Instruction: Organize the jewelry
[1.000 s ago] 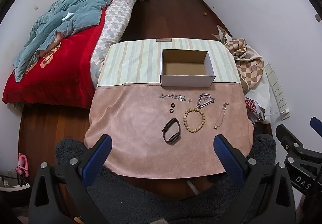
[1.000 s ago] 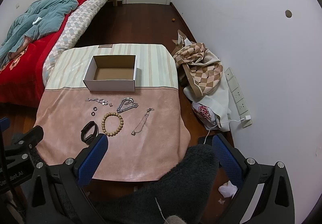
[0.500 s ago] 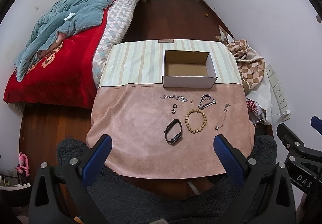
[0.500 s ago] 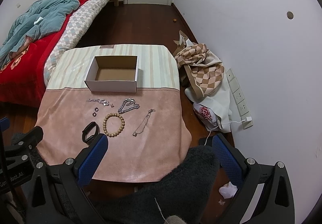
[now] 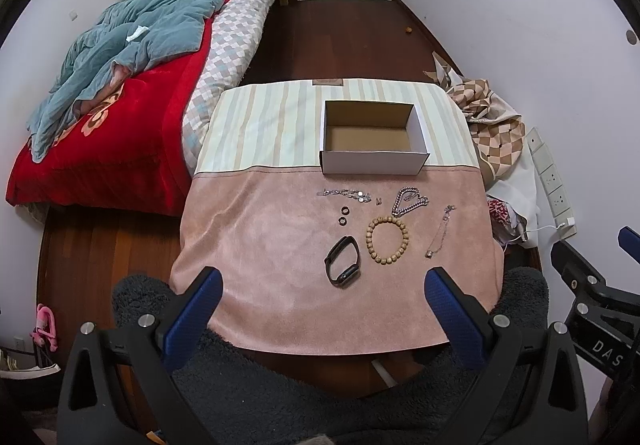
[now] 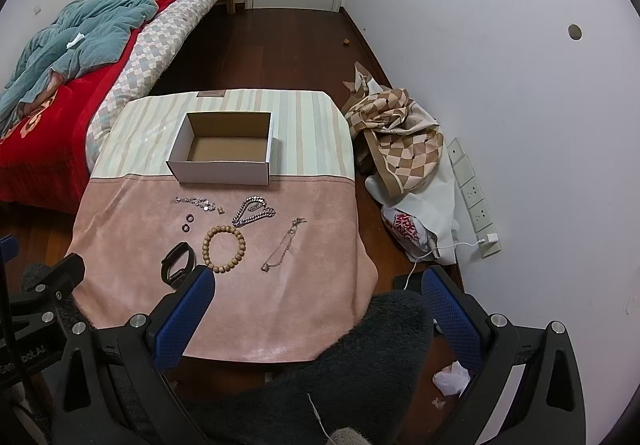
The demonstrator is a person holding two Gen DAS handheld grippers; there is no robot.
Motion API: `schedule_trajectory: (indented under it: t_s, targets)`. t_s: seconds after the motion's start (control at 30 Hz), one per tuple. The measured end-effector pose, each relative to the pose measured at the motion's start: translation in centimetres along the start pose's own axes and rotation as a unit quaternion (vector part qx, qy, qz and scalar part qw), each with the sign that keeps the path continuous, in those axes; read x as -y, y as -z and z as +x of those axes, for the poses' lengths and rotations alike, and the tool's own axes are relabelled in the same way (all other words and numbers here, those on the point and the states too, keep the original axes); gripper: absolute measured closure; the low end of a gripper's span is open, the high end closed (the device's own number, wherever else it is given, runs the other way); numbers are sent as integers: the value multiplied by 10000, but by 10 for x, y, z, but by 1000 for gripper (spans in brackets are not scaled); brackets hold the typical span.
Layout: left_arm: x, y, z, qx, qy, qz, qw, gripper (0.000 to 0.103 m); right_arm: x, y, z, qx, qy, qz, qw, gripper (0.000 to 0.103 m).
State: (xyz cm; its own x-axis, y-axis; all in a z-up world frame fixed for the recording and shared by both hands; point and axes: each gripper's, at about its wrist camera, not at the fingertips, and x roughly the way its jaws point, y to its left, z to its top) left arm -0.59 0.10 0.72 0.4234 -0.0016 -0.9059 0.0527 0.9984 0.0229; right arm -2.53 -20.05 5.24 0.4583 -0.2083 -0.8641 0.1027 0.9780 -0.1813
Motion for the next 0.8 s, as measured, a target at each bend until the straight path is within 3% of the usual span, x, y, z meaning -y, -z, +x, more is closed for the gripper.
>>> schedule_trajectory:
  t_s: [0.8]
  targets:
    - [2,0,-3,3,36,-17,10000,0,3,0,-5,20,65,-7,10000,0]
